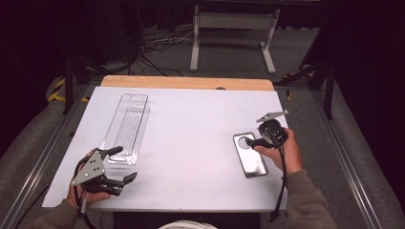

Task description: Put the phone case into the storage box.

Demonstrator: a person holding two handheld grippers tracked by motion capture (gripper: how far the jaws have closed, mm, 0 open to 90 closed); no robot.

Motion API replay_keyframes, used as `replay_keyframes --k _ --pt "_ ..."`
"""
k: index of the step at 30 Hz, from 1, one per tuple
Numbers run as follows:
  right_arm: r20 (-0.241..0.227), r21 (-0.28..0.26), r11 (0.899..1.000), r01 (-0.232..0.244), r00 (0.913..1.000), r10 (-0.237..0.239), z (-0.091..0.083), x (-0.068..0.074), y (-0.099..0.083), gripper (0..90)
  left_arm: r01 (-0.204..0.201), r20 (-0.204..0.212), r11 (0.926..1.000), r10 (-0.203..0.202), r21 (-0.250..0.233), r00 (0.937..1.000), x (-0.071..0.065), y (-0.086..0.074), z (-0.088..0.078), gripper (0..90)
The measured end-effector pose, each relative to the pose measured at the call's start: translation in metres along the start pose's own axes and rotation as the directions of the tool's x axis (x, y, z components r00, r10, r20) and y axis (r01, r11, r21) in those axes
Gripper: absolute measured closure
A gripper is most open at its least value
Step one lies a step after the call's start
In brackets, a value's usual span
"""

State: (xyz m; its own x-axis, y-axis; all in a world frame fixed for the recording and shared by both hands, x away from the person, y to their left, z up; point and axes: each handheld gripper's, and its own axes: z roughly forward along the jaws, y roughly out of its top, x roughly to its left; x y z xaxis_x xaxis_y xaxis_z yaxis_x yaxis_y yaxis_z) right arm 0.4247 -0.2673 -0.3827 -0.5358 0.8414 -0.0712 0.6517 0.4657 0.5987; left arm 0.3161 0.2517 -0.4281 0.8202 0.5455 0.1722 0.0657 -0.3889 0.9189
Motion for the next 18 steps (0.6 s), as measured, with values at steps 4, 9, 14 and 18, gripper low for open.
replay_keyframes --k 4,9,14,18 --pt "-0.002 0.057 0.997 -0.051 0.9987 0.051 0.014 -0.017 0.011 24.4 0.009 0.009 1.0000 -0.009 -0.002 0.9999 0.001 -0.001 0.001 7.4" --pt "0.021 0.117 0.991 -0.066 0.9978 0.063 0.026 -0.030 0.022 29.7 0.019 0.004 0.9998 -0.019 0.000 0.9998 0.002 -0.002 0.002 7.7" --pt "0.010 0.218 0.976 -0.022 0.9998 0.020 0.044 -0.036 0.028 42.0 0.016 0.011 0.9999 -0.017 0.005 0.9998 0.002 -0.002 0.003 7.7" --pt "0.001 0.277 0.961 -0.001 1.0000 0.001 0.057 -0.036 0.030 51.8 0.019 0.014 0.9998 -0.019 0.007 0.9997 0.002 -0.002 0.003 7.7"
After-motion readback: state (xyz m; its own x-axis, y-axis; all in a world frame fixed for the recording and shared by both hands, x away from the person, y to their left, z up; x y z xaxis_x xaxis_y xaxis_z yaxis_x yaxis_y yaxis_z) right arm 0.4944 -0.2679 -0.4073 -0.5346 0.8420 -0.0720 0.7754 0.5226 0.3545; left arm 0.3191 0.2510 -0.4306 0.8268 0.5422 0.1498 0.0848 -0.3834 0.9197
